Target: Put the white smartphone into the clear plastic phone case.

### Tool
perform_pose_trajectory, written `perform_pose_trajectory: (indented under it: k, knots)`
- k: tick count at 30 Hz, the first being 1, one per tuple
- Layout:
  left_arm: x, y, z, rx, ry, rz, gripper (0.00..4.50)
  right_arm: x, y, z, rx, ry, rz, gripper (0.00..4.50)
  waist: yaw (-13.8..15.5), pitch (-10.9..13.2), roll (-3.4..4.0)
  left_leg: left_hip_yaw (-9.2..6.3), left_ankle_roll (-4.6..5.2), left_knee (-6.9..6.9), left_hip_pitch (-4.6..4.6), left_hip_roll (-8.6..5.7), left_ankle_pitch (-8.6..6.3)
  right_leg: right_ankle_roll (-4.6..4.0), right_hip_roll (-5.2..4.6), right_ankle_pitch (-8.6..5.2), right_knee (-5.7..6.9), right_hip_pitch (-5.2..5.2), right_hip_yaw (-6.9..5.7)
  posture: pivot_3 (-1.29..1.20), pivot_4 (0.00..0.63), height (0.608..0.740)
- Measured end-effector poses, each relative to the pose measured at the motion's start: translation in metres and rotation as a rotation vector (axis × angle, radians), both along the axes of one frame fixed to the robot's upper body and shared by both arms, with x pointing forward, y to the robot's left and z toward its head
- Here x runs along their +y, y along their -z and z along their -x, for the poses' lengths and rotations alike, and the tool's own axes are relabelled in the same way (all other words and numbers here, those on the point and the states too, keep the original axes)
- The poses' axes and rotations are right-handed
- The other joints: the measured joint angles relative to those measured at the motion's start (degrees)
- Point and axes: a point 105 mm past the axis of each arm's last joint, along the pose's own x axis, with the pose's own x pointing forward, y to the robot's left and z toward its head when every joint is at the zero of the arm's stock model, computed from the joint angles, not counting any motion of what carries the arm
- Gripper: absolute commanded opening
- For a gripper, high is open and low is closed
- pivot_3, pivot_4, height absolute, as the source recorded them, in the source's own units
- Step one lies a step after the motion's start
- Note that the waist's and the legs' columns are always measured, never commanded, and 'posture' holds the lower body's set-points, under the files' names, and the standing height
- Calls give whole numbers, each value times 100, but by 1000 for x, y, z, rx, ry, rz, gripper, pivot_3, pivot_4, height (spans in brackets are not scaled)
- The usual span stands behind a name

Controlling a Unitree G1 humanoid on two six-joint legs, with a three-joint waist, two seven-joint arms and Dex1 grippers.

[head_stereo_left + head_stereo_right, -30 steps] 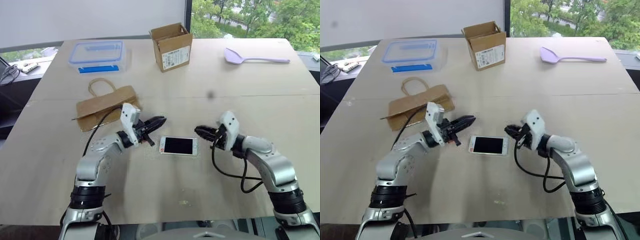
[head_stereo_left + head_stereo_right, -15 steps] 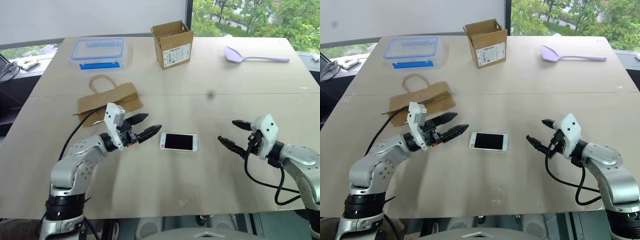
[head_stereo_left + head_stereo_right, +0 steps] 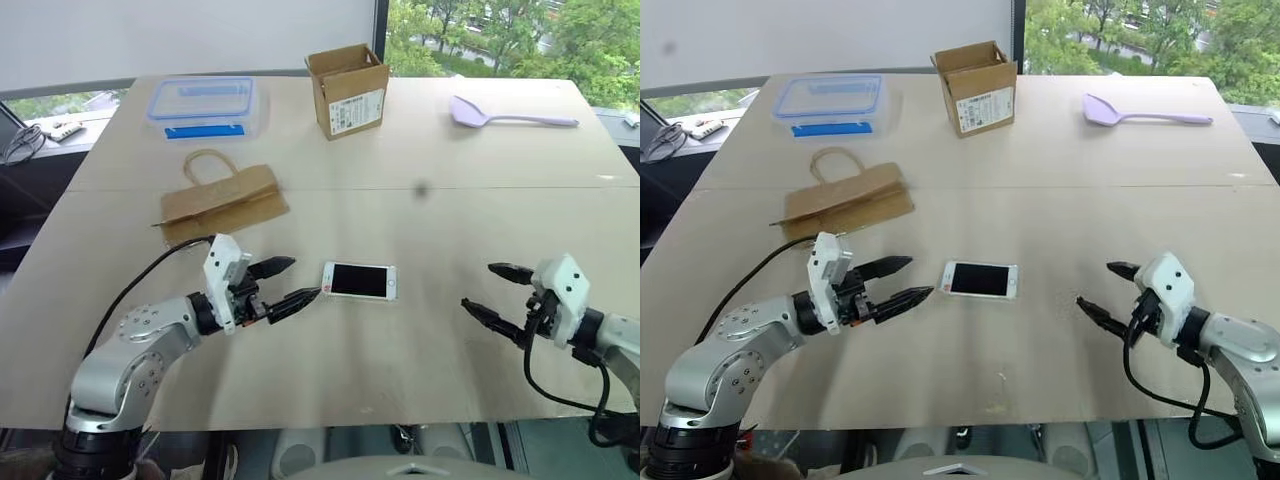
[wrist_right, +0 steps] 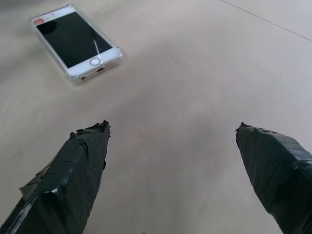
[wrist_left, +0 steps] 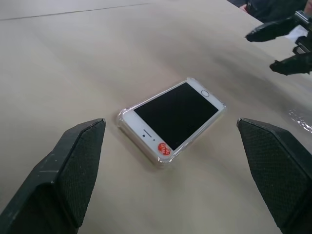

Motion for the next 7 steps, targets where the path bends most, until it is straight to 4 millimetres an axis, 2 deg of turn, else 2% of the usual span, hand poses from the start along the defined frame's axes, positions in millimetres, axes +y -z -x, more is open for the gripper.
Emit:
perform_pose_trajectory:
  k: [4,7]
  knots:
    - [17,-16,-21,-48,-80,7,4436,-8,8,17,23,15,10,4484,22,-1,-1,-8,0,12,2,0,0,-2,20,1,3,9,21,0,150,740]
    - [27,-20,-26,-42,-72,-23,4436,-10,5,25,2,32,17,4484,-19,-1,-1,1,0,12,5,1,0,9,23,7,2,9,34,0,150,740]
